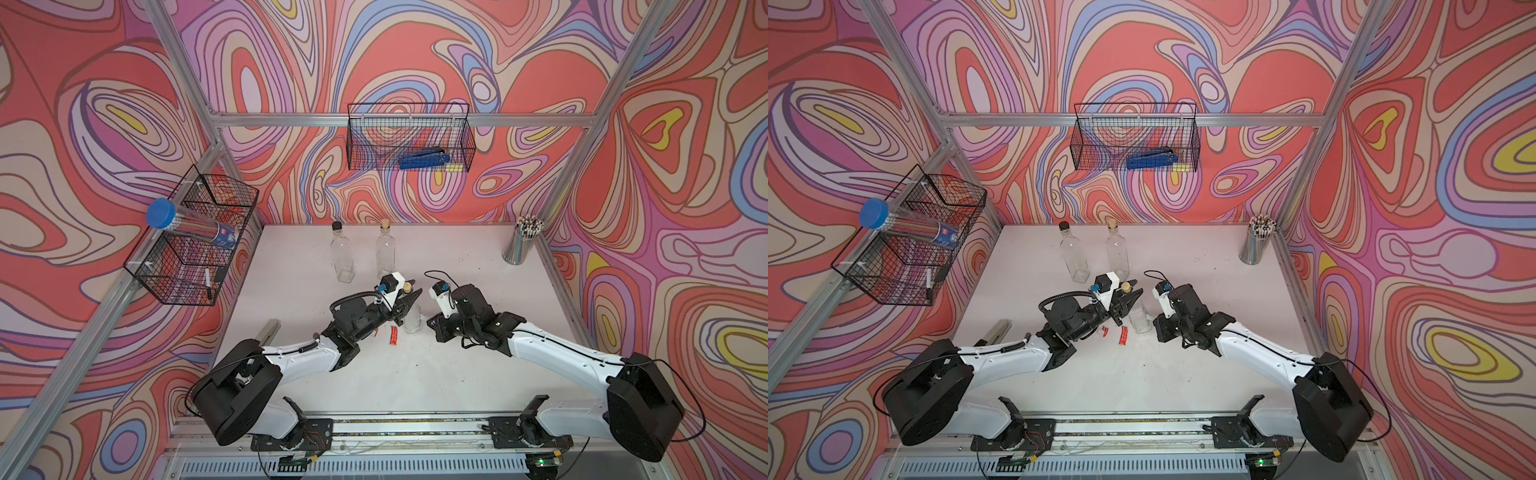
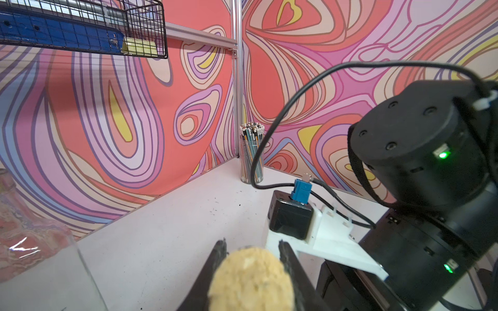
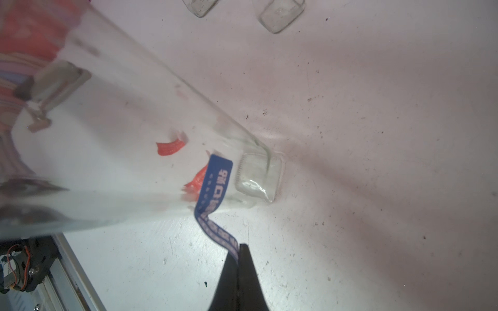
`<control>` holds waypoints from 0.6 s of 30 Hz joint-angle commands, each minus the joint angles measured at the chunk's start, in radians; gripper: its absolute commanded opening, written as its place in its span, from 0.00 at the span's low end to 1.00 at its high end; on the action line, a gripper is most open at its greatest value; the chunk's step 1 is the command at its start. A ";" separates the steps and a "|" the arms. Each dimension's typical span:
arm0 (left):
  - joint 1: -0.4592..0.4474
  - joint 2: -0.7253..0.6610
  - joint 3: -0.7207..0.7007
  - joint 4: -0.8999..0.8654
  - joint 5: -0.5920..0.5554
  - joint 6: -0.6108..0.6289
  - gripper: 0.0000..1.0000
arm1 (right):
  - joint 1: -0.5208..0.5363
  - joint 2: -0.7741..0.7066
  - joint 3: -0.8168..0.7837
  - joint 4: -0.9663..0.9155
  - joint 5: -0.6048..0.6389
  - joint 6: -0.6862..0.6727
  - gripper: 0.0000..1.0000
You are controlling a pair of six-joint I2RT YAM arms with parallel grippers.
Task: Remove the label from the bottle
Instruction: Tear open the label from the bottle.
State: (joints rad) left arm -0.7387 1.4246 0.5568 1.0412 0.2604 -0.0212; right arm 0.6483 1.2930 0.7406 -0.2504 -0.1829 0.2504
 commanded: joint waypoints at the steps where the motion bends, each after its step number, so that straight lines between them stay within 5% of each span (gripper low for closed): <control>1: 0.002 0.046 -0.049 -0.263 0.022 0.040 0.00 | -0.003 -0.012 0.024 -0.016 0.027 -0.012 0.00; 18: 0.016 0.048 -0.076 -0.225 0.033 0.039 0.00 | -0.003 -0.017 0.008 -0.019 0.074 0.000 0.00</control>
State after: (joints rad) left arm -0.7338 1.4220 0.5533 1.0428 0.2836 -0.0109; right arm 0.6491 1.2900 0.7406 -0.2504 -0.1513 0.2481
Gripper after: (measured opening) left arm 0.320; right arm 0.049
